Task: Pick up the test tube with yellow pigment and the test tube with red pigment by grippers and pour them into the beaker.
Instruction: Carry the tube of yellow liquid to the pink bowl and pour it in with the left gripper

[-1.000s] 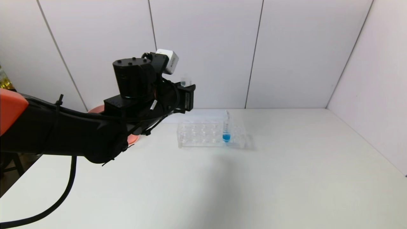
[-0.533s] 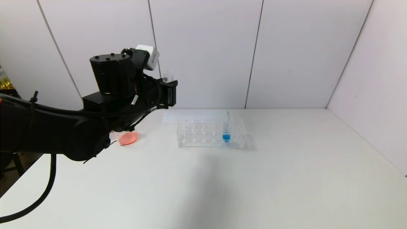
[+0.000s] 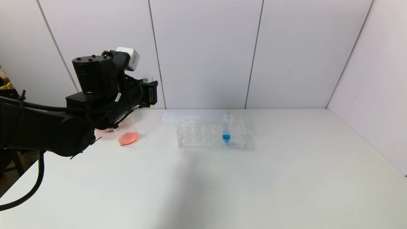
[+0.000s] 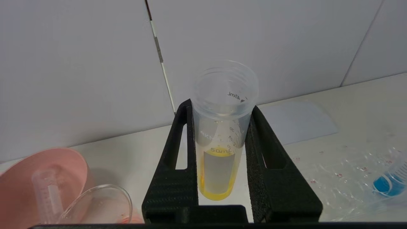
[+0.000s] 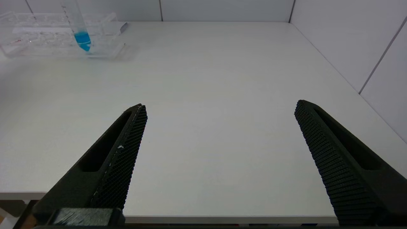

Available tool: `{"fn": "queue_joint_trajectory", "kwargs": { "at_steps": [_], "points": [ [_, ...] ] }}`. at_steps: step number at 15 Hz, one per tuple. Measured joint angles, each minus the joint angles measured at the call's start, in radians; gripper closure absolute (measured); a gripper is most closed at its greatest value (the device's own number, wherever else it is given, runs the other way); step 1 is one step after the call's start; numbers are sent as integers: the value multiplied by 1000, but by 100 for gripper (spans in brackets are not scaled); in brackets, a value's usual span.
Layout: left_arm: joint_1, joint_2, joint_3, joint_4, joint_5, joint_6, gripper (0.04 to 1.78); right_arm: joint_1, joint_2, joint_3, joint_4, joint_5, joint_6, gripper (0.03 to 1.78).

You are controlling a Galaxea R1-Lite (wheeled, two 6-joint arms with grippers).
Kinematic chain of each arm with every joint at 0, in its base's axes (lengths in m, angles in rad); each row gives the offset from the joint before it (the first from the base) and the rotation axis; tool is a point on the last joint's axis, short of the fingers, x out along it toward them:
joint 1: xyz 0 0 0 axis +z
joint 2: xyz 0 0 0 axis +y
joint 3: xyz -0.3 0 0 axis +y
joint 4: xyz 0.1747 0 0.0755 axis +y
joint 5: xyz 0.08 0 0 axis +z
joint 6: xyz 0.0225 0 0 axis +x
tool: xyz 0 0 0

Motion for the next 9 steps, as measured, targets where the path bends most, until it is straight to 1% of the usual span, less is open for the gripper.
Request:
{"fn": "queue_joint_trajectory", "kwargs": {
  "at_steps": [2, 9],
  "points": [
    [24, 0, 7, -4, -1, 0, 137, 0, 0, 0, 0, 0, 0, 11],
    [149, -14, 59, -8, -7, -2, 137, 0, 0, 0, 0, 0, 0, 11]
  ]
}}
